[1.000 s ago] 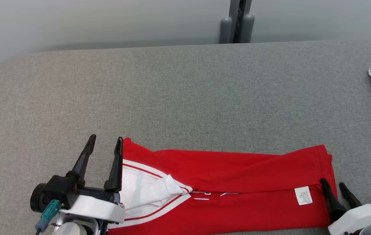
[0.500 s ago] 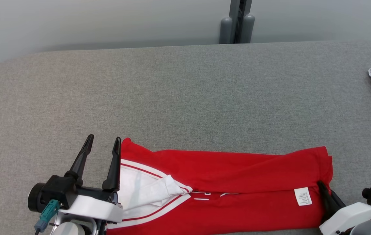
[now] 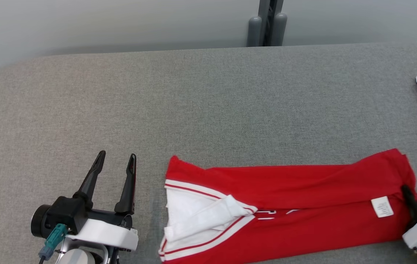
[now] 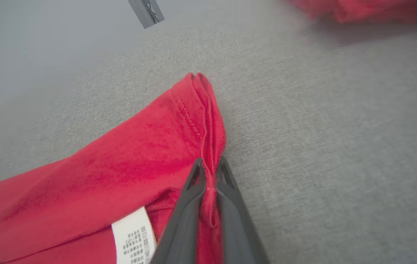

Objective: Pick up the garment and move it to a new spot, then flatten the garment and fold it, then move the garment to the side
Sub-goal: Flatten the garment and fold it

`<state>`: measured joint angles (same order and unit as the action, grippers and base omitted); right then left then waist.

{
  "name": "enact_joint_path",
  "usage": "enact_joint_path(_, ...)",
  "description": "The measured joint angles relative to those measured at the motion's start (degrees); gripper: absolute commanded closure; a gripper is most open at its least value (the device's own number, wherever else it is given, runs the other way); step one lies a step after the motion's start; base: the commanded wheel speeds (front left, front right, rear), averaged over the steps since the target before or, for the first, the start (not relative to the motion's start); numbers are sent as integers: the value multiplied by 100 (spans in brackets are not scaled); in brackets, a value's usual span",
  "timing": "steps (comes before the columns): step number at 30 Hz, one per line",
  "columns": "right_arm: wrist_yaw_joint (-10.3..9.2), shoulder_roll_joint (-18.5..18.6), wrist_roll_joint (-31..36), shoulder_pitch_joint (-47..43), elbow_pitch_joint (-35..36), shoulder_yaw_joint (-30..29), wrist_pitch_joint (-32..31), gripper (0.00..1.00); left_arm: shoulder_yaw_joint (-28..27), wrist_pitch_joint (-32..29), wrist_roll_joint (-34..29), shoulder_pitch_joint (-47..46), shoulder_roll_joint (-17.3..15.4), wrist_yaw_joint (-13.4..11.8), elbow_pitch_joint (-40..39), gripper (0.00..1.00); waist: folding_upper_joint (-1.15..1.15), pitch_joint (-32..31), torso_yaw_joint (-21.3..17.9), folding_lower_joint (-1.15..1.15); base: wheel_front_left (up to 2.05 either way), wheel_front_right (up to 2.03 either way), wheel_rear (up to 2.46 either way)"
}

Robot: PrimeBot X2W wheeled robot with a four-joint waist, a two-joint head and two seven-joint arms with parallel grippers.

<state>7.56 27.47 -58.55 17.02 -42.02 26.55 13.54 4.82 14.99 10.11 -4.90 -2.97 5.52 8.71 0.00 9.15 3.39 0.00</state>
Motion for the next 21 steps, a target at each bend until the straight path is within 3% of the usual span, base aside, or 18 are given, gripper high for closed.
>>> enact_joint_path(6, -2, 539, -53, 271, -397, -30, -42, 100, -30, 0, -7, -27, 7, 5, 13, 0, 0, 30, 19, 0, 0, 0, 0)
enact_joint_path(10, -4, 669, -66, 400, -393, 60, -84, 100, -46, 0, -7, -34, 8, 5, 31, 0, 0, 10, 11, 0, 0, 0, 0)
enact_joint_path(15, -7, 695, -149, 459, -67, 302, -156, 100, -52, 0, 7, -15, 10, -4, 64, 0, 0, -103, -48, 0, 0, 0, 0)
enact_joint_path(21, -8, 599, -446, 403, 820, 648, -590, 100, -32, 1, 60, 95, 14, -54, 68, 0, 0, -347, -191, 0, 0, 0, 0)
